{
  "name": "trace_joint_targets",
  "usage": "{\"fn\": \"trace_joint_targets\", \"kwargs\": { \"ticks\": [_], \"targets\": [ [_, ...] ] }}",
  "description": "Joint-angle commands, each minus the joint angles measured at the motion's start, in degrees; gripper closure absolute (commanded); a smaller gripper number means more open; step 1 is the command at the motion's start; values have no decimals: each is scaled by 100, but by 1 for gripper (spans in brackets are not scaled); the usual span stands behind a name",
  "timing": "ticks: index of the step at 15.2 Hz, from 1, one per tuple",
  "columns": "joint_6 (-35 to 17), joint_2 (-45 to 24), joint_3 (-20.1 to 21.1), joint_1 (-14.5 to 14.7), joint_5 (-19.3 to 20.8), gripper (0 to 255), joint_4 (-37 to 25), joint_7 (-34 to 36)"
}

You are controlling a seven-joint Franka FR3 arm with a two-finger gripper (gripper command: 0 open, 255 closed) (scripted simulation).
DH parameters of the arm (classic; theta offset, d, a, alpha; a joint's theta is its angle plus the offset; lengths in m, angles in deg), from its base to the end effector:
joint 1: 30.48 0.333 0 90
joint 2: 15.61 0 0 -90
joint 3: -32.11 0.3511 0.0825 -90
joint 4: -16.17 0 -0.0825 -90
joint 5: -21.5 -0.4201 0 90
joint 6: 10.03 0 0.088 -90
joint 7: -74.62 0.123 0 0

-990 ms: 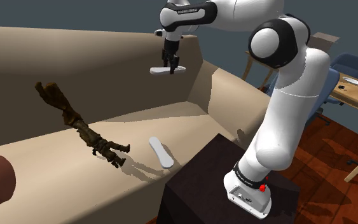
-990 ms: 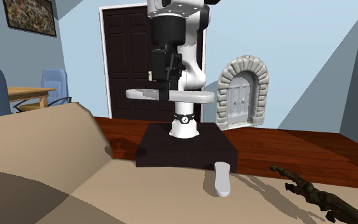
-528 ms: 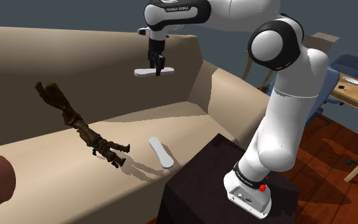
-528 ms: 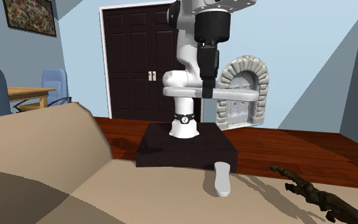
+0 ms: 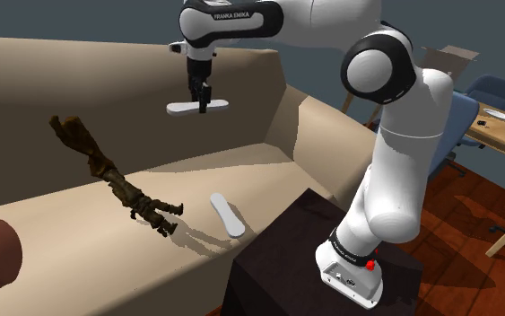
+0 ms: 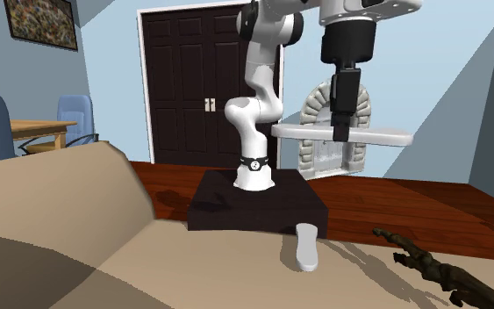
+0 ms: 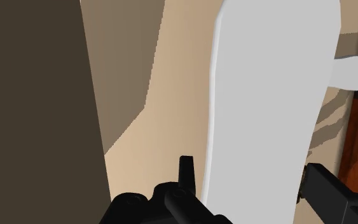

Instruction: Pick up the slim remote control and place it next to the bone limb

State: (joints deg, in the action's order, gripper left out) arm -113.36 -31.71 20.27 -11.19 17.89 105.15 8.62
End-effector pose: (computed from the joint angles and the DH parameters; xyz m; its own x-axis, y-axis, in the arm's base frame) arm 0.6784 0.1098 0.4957 0.2925 0.9562 -0.0063 0.9559 -0.2926 -0.0240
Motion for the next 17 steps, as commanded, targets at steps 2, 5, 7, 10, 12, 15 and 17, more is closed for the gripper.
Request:
{"fn": "trace_joint_targets", "kwargs": {
  "ticks": [2, 5, 7, 10, 12, 15, 17],
  "targets": [
    [-204, -33, 12, 19, -6, 255, 168, 23],
    [-423, -64, 16, 21, -16, 255, 356, 15],
    [-566, -91, 20, 22, -24, 255, 473, 9],
    [-778, -141, 25, 23, -38, 255, 636, -2],
    [-917, -180, 29, 22, -49, 255, 738, -9],
    [-1123, -246, 36, 20, -67, 255, 878, -22],
    [-1259, -296, 41, 18, -81, 255, 965, -31]
  ]
}}
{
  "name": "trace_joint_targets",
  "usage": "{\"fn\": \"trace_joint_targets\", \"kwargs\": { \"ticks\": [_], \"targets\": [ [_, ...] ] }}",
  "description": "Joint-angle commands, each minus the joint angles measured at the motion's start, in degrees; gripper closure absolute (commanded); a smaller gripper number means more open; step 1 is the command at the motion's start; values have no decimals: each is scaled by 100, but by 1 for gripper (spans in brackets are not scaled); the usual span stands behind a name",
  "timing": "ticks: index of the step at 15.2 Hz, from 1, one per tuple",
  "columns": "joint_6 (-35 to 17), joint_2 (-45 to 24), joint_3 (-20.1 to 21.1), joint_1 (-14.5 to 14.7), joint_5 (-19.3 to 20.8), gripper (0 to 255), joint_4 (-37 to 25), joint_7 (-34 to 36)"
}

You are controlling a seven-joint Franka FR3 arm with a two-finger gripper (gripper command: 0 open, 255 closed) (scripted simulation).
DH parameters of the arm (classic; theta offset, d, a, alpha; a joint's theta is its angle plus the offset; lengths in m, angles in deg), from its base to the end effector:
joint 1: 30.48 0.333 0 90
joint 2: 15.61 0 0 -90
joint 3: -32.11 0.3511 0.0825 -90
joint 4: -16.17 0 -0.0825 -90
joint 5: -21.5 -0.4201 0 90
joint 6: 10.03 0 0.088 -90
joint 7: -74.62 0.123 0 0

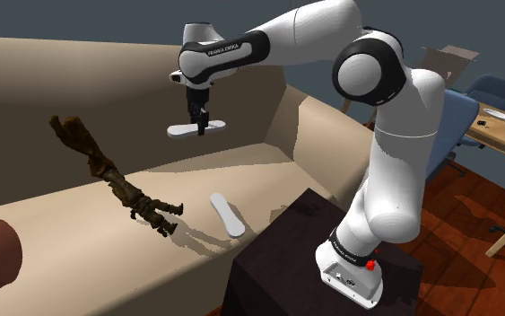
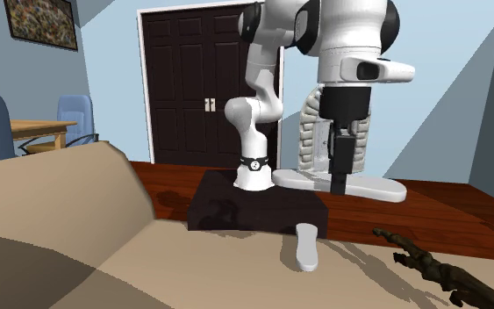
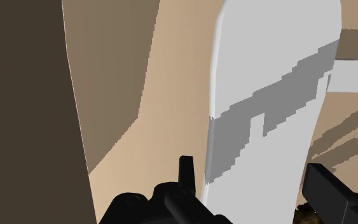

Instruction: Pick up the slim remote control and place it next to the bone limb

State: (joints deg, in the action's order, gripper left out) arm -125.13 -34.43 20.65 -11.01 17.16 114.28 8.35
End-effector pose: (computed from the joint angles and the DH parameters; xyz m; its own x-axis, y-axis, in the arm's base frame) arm 0.6778 0.1126 0.4001 0.2933 0.9560 -0.0067 0.9557 -0.2934 -0.0242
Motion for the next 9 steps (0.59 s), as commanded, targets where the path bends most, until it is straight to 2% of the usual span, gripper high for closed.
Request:
{"fn": "trace_joint_targets", "kwargs": {
  "ticks": [1, 9],
  "targets": [
    [-148, -50, 5, -2, -15, 255, 94, -10],
    [-672, -299, 32, -17, -82, 255, 374, -55]
  ]
}}
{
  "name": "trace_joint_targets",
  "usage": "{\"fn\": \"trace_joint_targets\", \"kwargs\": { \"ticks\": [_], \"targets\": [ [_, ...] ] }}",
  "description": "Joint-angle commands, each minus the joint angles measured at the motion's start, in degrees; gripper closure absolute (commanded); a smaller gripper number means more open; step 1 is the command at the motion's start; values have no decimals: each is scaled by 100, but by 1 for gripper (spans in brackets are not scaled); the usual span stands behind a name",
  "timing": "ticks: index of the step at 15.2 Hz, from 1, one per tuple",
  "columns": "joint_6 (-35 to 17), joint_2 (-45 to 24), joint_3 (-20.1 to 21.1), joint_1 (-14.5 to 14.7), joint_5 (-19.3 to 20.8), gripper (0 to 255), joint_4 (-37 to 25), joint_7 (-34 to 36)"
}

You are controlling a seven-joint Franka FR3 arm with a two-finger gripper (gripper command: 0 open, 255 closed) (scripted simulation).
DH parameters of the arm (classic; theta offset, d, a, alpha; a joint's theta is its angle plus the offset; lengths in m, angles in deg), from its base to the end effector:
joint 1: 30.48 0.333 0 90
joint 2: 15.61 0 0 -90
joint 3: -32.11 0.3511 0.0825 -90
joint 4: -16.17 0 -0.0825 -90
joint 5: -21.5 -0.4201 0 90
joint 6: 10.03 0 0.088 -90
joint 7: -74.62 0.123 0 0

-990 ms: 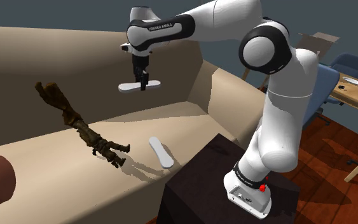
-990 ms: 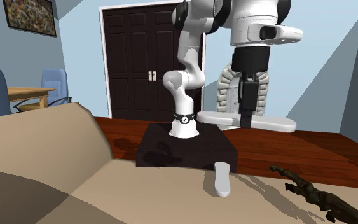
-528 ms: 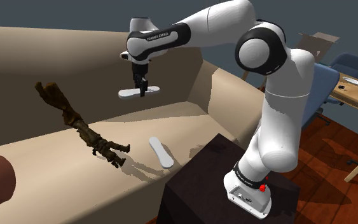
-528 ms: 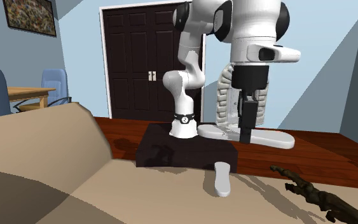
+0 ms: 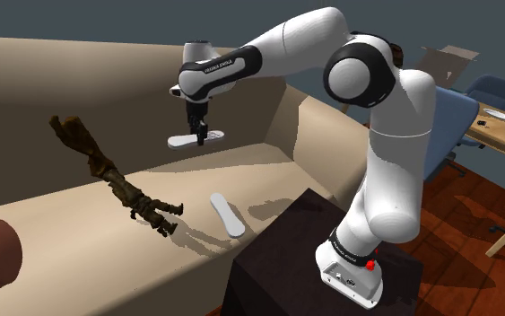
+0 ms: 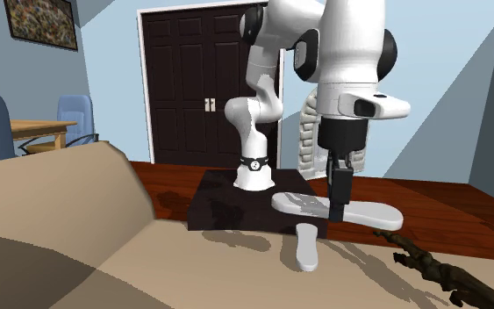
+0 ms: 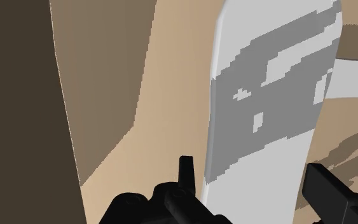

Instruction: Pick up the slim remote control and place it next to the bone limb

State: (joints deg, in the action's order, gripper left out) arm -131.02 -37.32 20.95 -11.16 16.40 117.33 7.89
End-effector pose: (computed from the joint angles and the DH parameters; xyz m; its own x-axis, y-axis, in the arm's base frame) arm 0.6787 0.1132 0.3484 0.2935 0.9559 -0.0066 0.9556 -0.2936 -0.0240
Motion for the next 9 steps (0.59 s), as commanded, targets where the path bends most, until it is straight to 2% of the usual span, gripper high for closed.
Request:
{"fn": "trace_joint_targets", "kwargs": {
  "ticks": [1, 9],
  "targets": [
    [-147, -45, 6, -4, -15, 255, 97, -15],
    [-642, -362, 46, -29, -99, 255, 281, -69]
  ]
}}
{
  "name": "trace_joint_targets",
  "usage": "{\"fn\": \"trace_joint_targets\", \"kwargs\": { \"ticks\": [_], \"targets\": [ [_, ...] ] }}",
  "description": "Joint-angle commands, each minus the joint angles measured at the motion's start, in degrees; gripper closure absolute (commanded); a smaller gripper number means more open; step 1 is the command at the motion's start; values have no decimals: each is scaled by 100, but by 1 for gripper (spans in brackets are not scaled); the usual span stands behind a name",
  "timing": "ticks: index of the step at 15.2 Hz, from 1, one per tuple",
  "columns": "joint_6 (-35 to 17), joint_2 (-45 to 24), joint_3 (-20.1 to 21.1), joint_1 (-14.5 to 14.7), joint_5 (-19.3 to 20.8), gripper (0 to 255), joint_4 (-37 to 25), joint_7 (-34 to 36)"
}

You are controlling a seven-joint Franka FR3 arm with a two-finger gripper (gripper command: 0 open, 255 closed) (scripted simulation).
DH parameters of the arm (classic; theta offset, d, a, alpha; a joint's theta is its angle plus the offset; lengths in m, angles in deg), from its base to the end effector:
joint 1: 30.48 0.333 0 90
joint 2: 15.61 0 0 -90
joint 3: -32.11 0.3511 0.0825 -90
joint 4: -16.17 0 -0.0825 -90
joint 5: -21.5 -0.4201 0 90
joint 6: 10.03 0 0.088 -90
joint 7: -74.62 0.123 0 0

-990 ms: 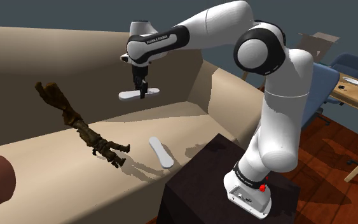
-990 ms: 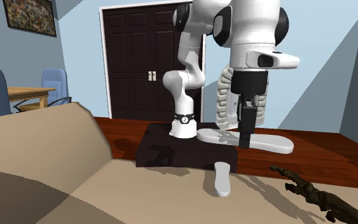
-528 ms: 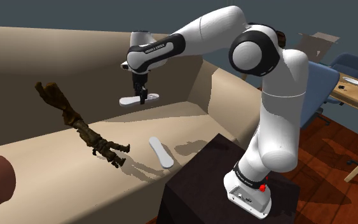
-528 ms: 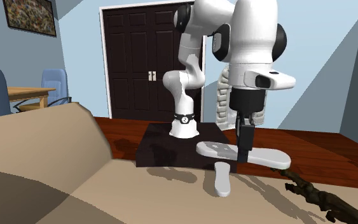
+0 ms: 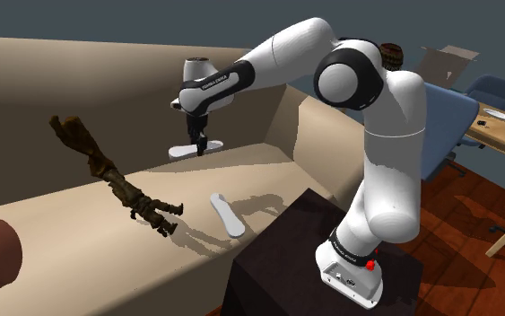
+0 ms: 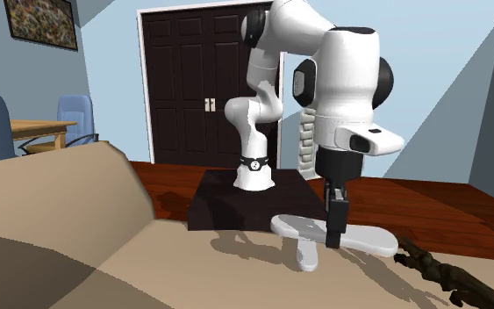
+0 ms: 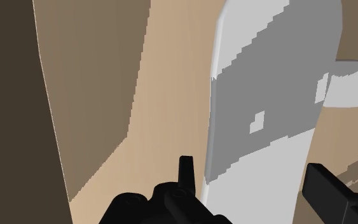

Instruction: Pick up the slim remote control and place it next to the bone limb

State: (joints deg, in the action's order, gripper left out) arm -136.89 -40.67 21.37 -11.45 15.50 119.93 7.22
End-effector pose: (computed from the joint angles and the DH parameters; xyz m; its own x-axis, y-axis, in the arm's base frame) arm 0.6774 0.1125 0.2957 0.2930 0.9561 -0.0067 0.9558 -0.2931 -0.0243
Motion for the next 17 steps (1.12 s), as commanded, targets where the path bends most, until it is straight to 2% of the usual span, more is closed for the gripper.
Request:
{"fn": "trace_joint_targets", "kwargs": {
  "ticks": [1, 17],
  "targets": [
    [-115, -71, 10, -4, -19, 255, 39, -9],
    [-1010, -877, 133, -89, -210, 255, 138, -131]
  ]
}}
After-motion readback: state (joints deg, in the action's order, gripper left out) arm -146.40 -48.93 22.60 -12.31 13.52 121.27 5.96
